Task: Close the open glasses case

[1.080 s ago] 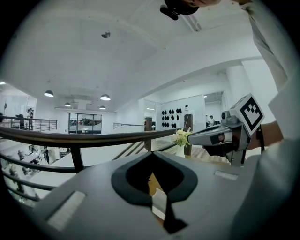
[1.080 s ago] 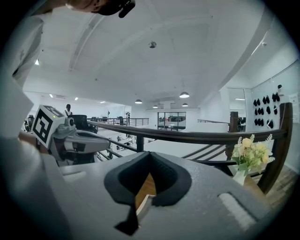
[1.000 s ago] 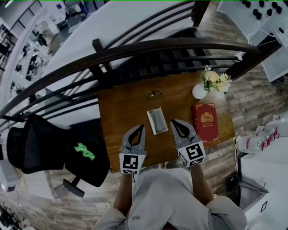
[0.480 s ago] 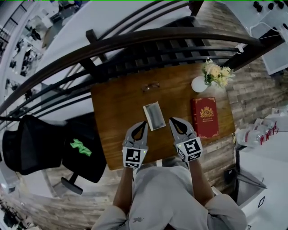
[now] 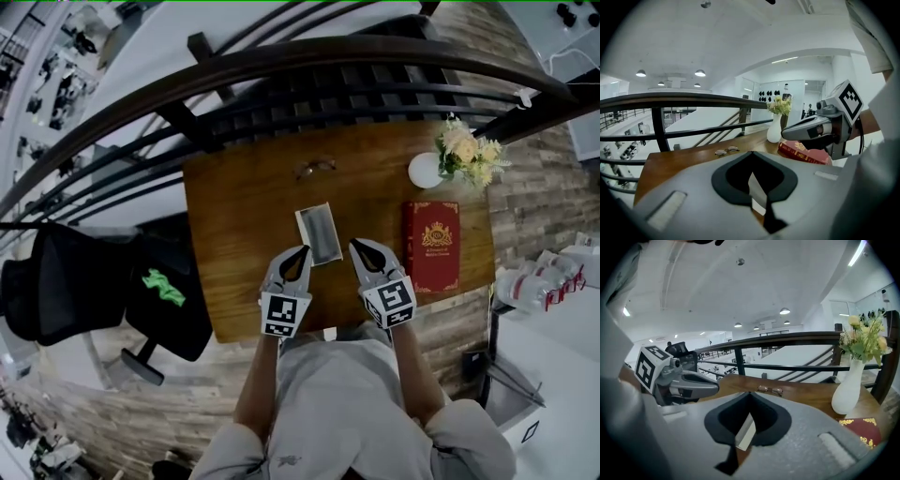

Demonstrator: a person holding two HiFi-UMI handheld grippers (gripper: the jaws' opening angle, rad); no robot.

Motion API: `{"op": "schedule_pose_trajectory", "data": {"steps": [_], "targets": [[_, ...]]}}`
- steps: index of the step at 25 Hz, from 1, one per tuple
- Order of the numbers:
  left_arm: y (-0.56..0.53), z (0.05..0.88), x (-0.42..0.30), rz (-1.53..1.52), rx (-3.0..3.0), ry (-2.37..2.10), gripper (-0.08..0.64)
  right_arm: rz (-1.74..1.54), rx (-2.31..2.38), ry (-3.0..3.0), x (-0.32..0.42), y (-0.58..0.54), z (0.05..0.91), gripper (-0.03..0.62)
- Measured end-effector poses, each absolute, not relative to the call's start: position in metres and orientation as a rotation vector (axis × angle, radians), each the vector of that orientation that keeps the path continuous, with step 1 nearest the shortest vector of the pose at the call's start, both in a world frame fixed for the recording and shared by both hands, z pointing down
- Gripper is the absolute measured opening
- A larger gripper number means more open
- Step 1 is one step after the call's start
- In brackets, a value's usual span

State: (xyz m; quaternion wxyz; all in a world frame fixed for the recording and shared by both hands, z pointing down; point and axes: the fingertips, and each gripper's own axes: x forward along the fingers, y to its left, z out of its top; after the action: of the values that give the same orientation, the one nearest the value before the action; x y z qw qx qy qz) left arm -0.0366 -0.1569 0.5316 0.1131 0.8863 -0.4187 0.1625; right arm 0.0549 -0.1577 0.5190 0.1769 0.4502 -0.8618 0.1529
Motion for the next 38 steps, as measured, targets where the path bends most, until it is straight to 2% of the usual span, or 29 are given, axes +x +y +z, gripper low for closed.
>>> {"op": "schedule_pose_trajectory", "data": {"steps": [19,38], "targets": [[-0.160,0.613,0.001,0.658,2.485,-1.131,0.020,0.574,1.113,-2.395,0.058,-0.164,0.598,0.003],[-0.151,0.646,0.023,0.732,2.430,-1.026,0.020,0.638,1.060,-2.332,0.055,-0.155,0.639,0.003]]}}
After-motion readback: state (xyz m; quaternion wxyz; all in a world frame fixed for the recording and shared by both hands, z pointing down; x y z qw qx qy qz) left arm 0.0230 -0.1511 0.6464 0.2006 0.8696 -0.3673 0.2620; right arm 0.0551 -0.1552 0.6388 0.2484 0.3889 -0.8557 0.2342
